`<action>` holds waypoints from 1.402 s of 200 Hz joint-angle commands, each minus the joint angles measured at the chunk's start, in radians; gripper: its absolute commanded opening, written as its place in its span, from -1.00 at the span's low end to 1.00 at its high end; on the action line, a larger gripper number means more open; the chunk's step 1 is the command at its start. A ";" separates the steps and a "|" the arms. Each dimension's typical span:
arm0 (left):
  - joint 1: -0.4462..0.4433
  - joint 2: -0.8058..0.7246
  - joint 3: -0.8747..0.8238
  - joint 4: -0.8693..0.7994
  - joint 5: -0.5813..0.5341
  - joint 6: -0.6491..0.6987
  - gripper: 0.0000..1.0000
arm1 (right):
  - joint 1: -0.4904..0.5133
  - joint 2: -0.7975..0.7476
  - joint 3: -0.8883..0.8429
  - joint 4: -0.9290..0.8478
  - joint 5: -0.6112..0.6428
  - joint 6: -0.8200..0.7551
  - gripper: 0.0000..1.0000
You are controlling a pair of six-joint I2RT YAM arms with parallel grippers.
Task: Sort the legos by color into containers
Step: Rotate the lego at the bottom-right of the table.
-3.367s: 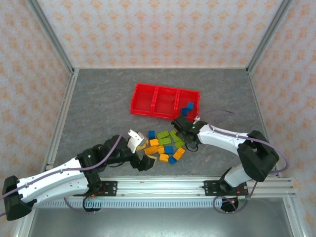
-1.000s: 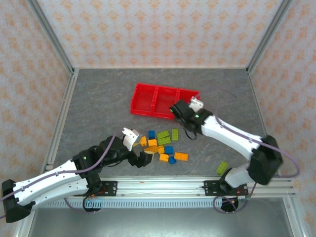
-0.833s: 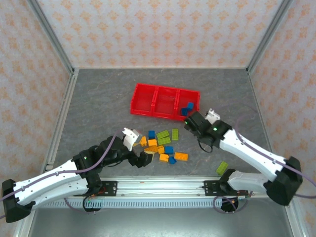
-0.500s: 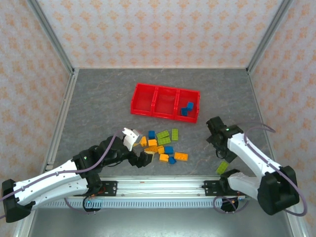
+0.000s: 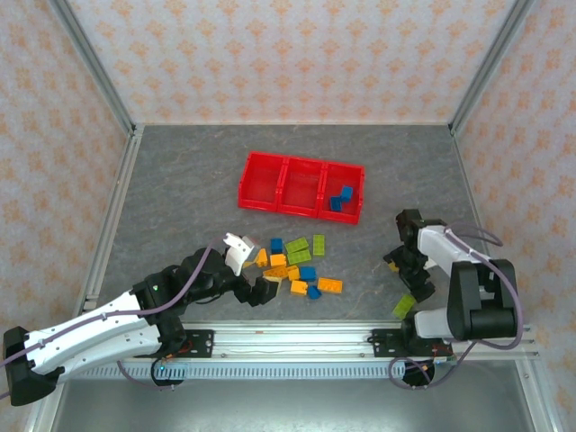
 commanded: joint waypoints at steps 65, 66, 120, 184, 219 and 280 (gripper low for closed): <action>-0.005 0.022 -0.006 0.014 0.018 0.019 0.98 | 0.109 -0.083 -0.253 0.256 -0.126 0.215 1.00; -0.005 0.023 -0.006 0.014 0.017 0.019 0.98 | 0.113 -0.083 -0.254 0.259 -0.128 0.219 1.00; -0.005 0.066 -0.002 0.007 -0.003 0.017 0.98 | 0.286 -0.061 -0.145 0.359 -0.178 0.371 1.00; -0.005 0.078 0.001 0.002 -0.019 0.016 0.98 | 0.311 -0.043 0.072 0.273 -0.167 0.301 1.00; -0.004 0.077 0.002 0.001 -0.019 0.016 0.98 | 0.315 -0.111 0.183 0.006 -0.015 0.243 1.00; -0.005 0.064 0.002 0.002 -0.017 0.017 0.98 | 0.389 -0.125 0.167 -0.129 -0.002 0.178 1.00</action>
